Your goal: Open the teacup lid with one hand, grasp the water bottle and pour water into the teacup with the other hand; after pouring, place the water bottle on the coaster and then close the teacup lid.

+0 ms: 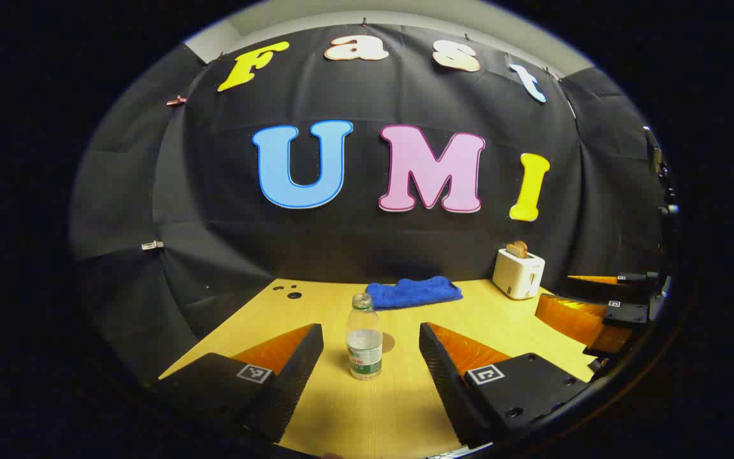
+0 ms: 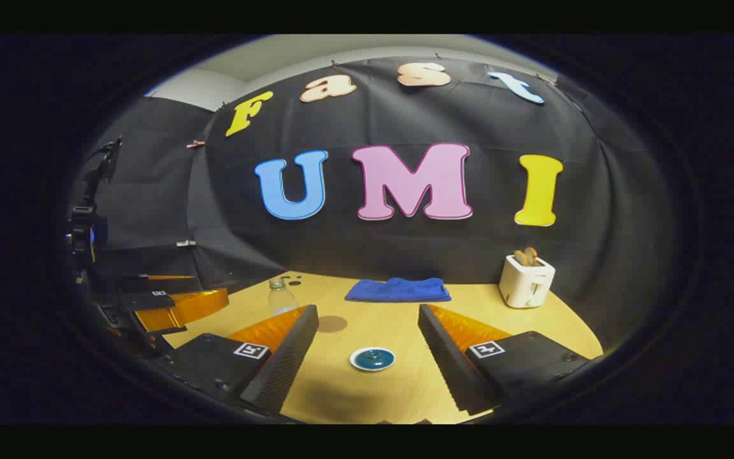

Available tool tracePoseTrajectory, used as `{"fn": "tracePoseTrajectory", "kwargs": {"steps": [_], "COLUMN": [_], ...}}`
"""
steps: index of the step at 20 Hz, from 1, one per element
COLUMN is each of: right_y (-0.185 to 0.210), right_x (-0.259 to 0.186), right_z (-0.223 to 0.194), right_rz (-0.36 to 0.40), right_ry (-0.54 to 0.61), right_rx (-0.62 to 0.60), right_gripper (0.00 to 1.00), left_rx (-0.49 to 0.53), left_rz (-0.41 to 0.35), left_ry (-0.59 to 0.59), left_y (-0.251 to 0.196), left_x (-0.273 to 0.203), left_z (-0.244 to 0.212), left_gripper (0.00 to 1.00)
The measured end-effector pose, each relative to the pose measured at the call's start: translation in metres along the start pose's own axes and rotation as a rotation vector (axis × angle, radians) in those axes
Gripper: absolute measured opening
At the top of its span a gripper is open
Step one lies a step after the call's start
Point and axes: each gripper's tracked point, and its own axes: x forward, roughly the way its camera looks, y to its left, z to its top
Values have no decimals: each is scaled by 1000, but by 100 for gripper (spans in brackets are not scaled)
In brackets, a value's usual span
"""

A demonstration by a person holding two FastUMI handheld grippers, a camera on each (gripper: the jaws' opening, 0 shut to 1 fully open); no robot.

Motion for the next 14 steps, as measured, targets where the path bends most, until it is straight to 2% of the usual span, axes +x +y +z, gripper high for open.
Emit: {"fn": "tracePoseTrajectory", "kwargs": {"steps": [2, 7, 10, 14], "right_y": [0, -5, -15, -15], "right_x": [5, 12, 17, 22], "right_z": [-4, -10, -19, -25], "right_rz": [5, 7, -24, -12], "right_ry": [17, 38, 59, 72], "right_rx": [14, 19, -23, -7], "right_gripper": [98, 97, 98, 97], "left_rx": [-11, -14, 0, -2], "left_rz": [-13, 12, 20, 28], "left_ry": [8, 15, 24, 24], "left_y": [-2, 5, 8, 10], "left_x": [1, 6, 10, 12], "left_z": [-4, -9, -15, -16], "left_gripper": [95, 95, 95, 96]}}
